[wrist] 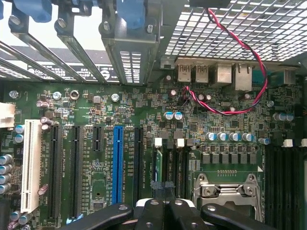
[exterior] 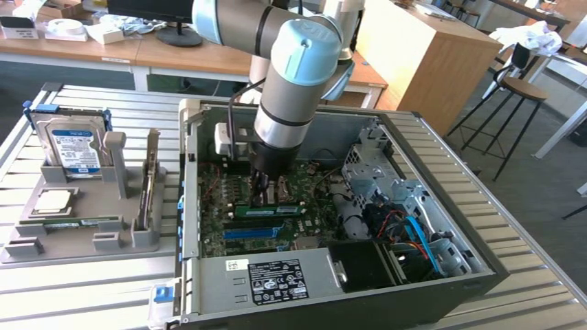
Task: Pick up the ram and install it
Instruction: 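Press down the ram until it locks into place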
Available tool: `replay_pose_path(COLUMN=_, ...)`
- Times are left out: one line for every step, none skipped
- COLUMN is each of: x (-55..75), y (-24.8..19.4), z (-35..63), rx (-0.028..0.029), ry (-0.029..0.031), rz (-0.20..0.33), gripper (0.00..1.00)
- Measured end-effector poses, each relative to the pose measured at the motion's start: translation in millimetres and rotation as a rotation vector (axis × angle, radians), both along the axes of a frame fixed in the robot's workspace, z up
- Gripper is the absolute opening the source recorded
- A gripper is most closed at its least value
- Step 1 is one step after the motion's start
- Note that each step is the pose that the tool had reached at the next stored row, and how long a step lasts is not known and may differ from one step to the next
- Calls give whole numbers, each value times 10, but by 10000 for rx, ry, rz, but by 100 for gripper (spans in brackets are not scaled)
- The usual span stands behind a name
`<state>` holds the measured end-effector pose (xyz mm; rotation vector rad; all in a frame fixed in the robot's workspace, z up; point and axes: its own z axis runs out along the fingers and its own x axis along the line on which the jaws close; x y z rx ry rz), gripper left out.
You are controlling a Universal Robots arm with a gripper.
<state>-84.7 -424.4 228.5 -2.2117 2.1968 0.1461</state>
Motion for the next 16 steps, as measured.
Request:
replay_pose_path(x=0, y=0, z=-4, rx=2, ry=-3, rz=0, gripper=10)
replay_pose_path(x=0, y=1, z=-10, rx=5, ry=-7, rz=0, gripper=10)
replay_pose_path(x=0, y=1, z=-15, rx=4, ry=-8, rz=0, gripper=10)
replay_pose_path(x=-1, y=0, z=-17, rx=1, ry=-8, rz=0, gripper=10)
replay_pose_path(x=-1, y=0, z=-17, rx=1, ry=-8, rz=0, gripper=10)
replay_pose_path(x=-1, y=0, z=-17, rx=0, ry=-7, rz=0, gripper=10)
replay_pose_path(x=-1, y=0, z=-17, rx=0, ry=-8, rz=0, gripper=10)
replay_pose_path(x=-1, y=0, z=-17, rx=1, ry=-8, rz=0, gripper=10)
replay_pose_path(x=-1, y=0, z=-21, rx=2, ry=-9, rz=1, gripper=10)
replay_pose_path(x=-2, y=0, z=-25, rx=3, ry=-11, rz=-1, gripper=10)
replay_pose_path(x=-3, y=0, z=-27, rx=2, ry=-11, rz=-1, gripper=10)
replay_pose_path(x=-3, y=0, z=-27, rx=1, ry=-11, rz=0, gripper=10)
replay_pose_path(x=-3, y=0, z=-27, rx=1, ry=-11, rz=0, gripper=10)
replay_pose_path(x=-3, y=0, z=-27, rx=1, ry=-11, rz=0, gripper=10)
replay_pose_path(x=-3, y=0, z=-27, rx=1, ry=-11, rz=0, gripper=10)
replay_pose_path(x=-3, y=0, z=-28, rx=1, ry=-11, rz=1, gripper=10)
